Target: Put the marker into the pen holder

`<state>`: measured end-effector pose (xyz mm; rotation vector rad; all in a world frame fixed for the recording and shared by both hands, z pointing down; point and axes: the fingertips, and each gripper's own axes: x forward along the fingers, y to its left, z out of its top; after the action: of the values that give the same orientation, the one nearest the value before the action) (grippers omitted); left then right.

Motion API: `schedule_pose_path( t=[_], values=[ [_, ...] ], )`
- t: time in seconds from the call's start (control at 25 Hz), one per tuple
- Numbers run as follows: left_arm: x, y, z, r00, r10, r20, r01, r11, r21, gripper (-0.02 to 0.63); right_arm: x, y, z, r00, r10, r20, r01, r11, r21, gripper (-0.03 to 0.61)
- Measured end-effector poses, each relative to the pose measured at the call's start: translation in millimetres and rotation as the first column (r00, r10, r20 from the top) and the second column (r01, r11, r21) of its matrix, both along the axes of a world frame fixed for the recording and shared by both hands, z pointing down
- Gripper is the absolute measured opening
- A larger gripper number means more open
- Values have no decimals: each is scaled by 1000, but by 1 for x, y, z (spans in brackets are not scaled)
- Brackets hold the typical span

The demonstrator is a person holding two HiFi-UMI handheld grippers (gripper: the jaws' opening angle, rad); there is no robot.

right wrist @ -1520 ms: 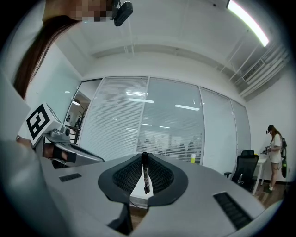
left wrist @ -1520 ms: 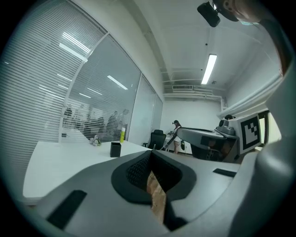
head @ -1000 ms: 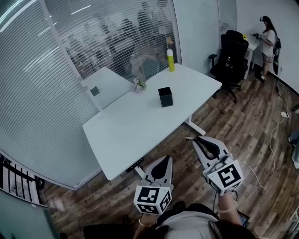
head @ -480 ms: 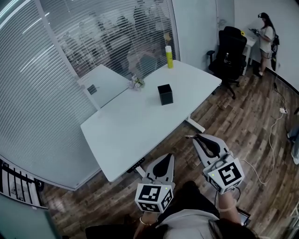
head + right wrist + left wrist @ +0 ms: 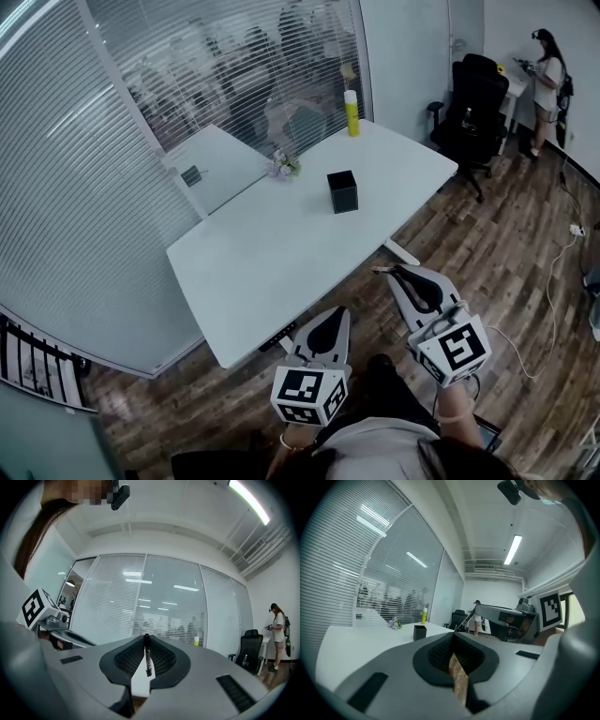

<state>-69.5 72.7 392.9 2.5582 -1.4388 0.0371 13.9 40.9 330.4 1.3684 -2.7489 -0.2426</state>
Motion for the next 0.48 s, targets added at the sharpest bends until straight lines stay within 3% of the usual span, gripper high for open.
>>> schedule_pose_path(
  t=[0.48],
  values=[
    [17, -57, -2, 1000, -7, 16, 7, 1000, -9, 18, 8, -55, 0, 999, -42, 6, 42, 999, -20, 58]
  ],
)
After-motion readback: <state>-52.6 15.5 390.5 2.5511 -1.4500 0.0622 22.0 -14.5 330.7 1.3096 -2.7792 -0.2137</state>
